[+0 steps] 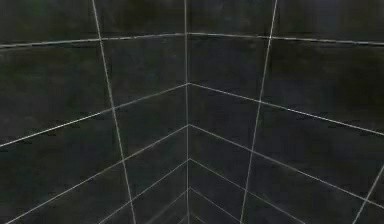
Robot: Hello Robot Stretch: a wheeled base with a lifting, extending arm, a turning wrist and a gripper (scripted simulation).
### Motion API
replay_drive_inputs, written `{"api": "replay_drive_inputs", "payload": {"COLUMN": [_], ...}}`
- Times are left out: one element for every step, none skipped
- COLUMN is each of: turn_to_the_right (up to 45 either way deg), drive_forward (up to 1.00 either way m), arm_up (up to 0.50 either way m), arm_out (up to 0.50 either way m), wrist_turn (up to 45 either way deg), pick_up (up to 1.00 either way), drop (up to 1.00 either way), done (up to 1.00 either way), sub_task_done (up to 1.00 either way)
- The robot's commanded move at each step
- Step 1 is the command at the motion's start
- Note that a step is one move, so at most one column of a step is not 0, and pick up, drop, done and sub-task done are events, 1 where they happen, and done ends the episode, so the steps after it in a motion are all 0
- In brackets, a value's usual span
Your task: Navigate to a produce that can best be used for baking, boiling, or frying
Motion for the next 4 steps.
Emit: {"api": "replay_drive_inputs", "payload": {"turn_to_the_right": [45.0,45.0,30.0,0.0], "drive_forward": [0.00,0.00,0.00,0.75], "arm_up": [0.00,0.00,0.00,0.00], "arm_out": [0.00,0.00,0.00,0.00], "wrist_turn": [0.0,0.0,0.0,0.0], "pick_up": [0.00,0.00,0.00,0.00], "drop": [0.00,0.00,0.00,0.00], "done": [0.00,0.00,0.00,0.00], "sub_task_done": [0.00,0.00,0.00,0.00]}}
